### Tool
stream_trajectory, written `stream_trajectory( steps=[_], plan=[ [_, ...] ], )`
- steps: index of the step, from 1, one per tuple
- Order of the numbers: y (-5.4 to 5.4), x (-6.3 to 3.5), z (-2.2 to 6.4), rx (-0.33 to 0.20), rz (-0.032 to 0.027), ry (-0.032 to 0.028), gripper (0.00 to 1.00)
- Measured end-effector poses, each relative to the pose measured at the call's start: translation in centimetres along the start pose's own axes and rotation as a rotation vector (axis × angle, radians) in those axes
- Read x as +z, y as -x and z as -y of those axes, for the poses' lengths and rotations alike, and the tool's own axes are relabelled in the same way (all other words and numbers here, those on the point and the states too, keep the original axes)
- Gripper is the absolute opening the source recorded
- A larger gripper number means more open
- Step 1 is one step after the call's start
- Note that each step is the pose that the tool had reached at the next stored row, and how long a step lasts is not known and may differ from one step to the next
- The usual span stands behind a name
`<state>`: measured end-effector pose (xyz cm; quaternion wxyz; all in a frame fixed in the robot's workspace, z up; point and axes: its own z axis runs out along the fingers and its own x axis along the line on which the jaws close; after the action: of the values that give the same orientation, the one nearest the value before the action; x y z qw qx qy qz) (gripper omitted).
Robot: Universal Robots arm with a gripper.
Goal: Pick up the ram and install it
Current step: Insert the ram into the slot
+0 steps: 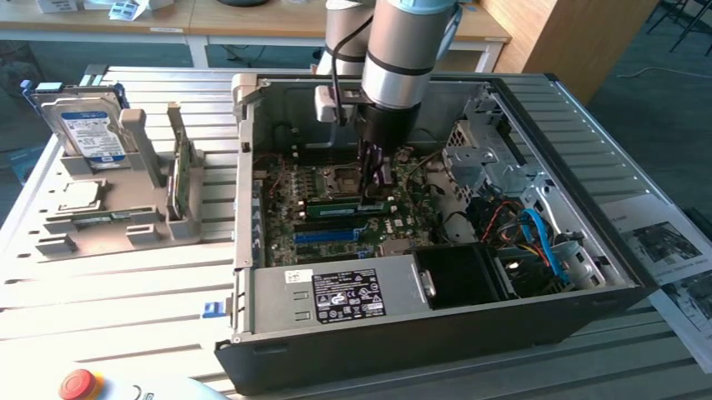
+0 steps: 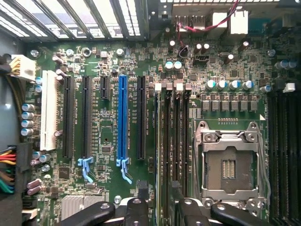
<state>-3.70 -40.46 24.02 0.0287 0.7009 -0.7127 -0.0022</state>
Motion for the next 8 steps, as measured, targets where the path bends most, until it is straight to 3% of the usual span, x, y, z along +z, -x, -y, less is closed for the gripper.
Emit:
stream_trajectory(
  steps=[8],
  plan=[
    [-0.1, -2.22, -0.08, 0.000, -0.0005, -0.0001, 0.31]
  ],
)
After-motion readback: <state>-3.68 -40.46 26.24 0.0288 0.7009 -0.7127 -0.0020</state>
